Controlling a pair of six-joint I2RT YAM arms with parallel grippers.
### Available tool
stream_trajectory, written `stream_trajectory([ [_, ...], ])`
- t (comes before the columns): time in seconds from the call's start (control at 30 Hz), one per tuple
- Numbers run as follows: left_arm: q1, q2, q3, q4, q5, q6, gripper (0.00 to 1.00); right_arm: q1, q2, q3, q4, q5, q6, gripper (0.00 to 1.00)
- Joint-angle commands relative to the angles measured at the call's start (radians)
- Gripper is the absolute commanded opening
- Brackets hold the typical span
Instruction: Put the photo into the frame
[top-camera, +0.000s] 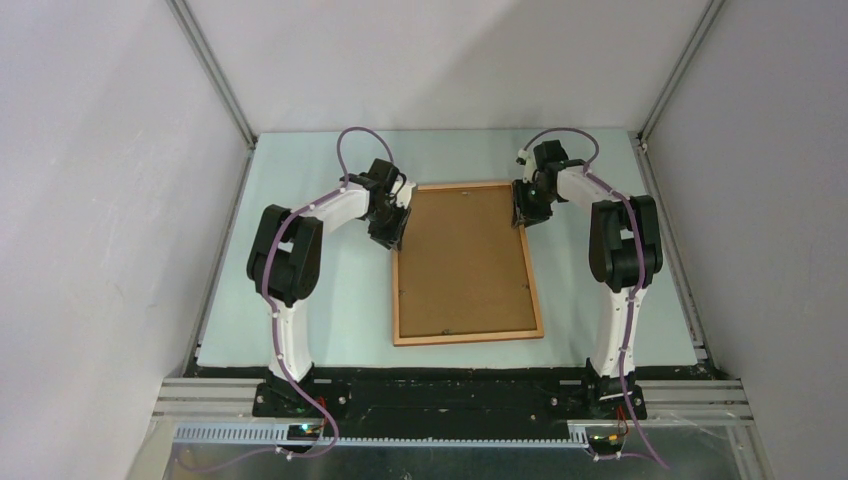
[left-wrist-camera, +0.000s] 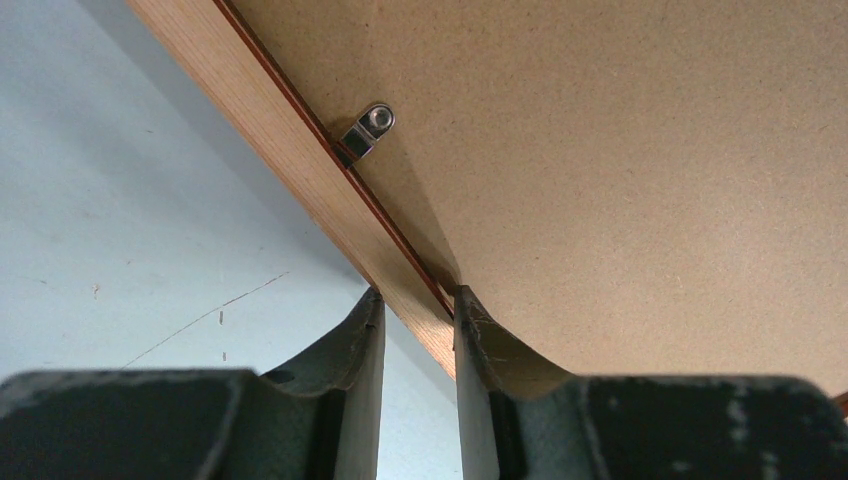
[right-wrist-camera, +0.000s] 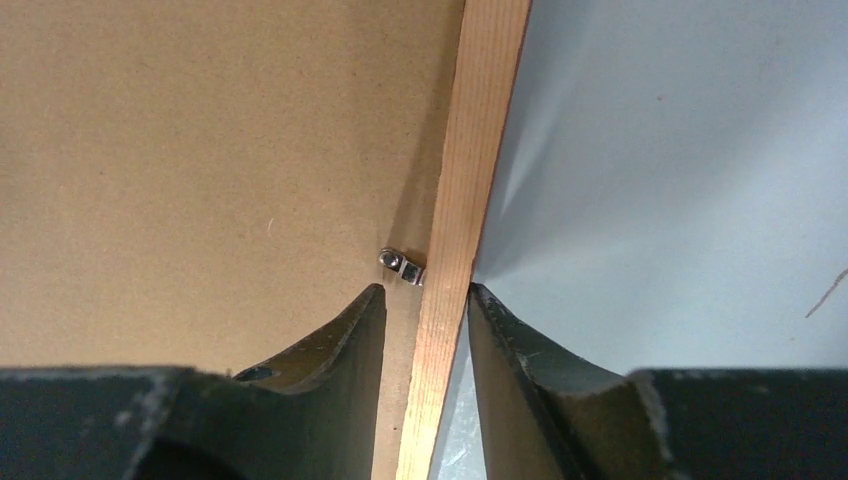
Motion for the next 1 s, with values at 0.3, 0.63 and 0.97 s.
stream_trajectory([
  [0.3, -0.002, -0.035, -0.028, -0.007, 0.020, 0.078, 0.00, -0.020, -0.083, 0.031, 0.014, -0.070, 0.008, 0.49],
  [0.63, 0.000, -0.050, -0.037, -0.007, 0.029, 0.064, 0.00, -0.028, -0.201, -0.158, 0.028, -0.008, -0.036, 0.50],
  [0.97, 0.000, -0.041, -0.030, -0.007, 0.033, 0.060, 0.00, -0.045, -0.270, -0.268, 0.017, -0.026, -0.054, 0.48],
])
